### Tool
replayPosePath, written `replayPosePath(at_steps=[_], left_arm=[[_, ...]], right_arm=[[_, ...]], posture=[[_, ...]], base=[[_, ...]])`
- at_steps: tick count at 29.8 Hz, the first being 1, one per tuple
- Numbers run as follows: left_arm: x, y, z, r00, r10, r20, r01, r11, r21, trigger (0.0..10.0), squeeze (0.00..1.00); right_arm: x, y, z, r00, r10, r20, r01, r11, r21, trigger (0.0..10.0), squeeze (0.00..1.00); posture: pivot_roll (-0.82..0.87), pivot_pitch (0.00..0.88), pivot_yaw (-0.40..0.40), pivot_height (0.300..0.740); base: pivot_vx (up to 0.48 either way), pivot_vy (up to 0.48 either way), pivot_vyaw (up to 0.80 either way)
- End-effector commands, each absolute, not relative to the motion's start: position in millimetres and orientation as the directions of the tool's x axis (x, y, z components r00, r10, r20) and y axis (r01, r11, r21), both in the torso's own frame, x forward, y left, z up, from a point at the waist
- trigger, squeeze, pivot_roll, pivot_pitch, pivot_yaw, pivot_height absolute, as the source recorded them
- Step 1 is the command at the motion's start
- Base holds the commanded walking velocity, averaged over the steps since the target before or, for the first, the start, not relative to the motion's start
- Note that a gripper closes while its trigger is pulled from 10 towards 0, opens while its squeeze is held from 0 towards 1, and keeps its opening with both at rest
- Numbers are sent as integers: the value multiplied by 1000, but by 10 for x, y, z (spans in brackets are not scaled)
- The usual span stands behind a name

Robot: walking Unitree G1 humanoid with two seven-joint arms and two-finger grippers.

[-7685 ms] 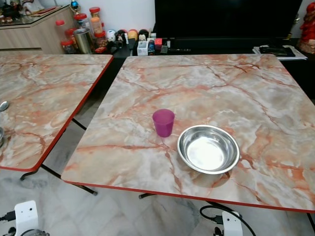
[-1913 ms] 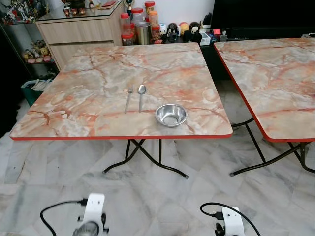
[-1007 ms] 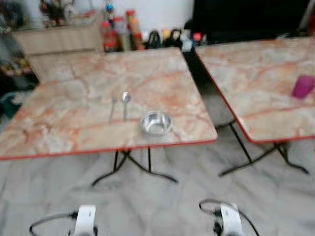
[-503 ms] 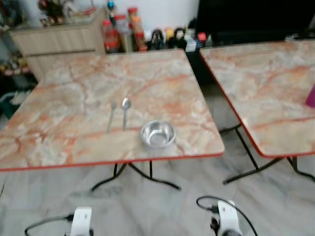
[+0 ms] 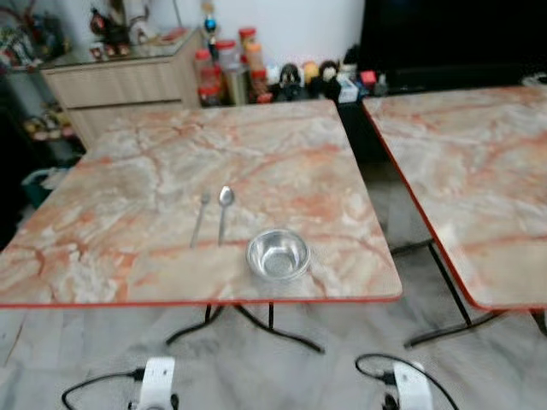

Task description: Setting the table

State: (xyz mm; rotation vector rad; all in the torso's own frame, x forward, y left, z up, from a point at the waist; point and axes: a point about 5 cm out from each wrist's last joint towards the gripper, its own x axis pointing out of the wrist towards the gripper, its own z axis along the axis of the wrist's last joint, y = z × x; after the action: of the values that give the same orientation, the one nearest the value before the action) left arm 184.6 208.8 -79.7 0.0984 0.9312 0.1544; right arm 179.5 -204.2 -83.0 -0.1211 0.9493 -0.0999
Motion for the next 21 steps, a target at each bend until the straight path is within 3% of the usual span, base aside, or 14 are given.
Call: replayPosePath(at_steps=[1,4,9,10,12,16,17,21], left_arm=[[1778,2206,-806,570,214,-793,-127,977,172,10000,0],[1753,2261,-804,565,247,-787,-179,968,176,10000,0],[1707,2525,-746,526,410,-745,-384,896,222,10000,0],[1738,2706,-659,509,512,-692,-497,831,250,10000,0],[1756,2810,-603,496,566,-659,-554,790,262,10000,0],[1915,3178,-290,463,750,-473,-689,640,339,10000,0],[2008,3316,-118,446,815,-371,-739,569,361,10000,0],[2200,3494,214,429,884,-187,-800,468,376,10000,0]], right_arm=[[1823,-1927,-835,584,-107,-804,11,992,-124,10000,0],[1817,-1925,-838,583,-105,-806,6,992,-125,10000,0],[1805,-1920,-845,579,-100,-809,-9,992,-129,10000,0],[1802,-1920,-846,578,-100,-810,-10,992,-129,10000,0],[1801,-1919,-847,578,-100,-810,-10,992,-129,10000,0],[1801,-1920,-847,576,-100,-811,-11,991,-131,10000,0],[1798,-1921,-848,576,-101,-812,-11,991,-131,10000,0],[1798,-1922,-849,575,-101,-812,-13,991,-132,10000,0]], posture=[[34,0,39,740],[33,0,41,740],[38,0,36,740],[39,0,36,740],[39,0,36,740],[56,0,25,740],[57,0,23,740],[53,0,25,740]], base=[[0,0,0],[0,0,0],[0,0,0],[0,0,0],[0,0,0],[0,0,0],[0,0,0],[0,0,0]])
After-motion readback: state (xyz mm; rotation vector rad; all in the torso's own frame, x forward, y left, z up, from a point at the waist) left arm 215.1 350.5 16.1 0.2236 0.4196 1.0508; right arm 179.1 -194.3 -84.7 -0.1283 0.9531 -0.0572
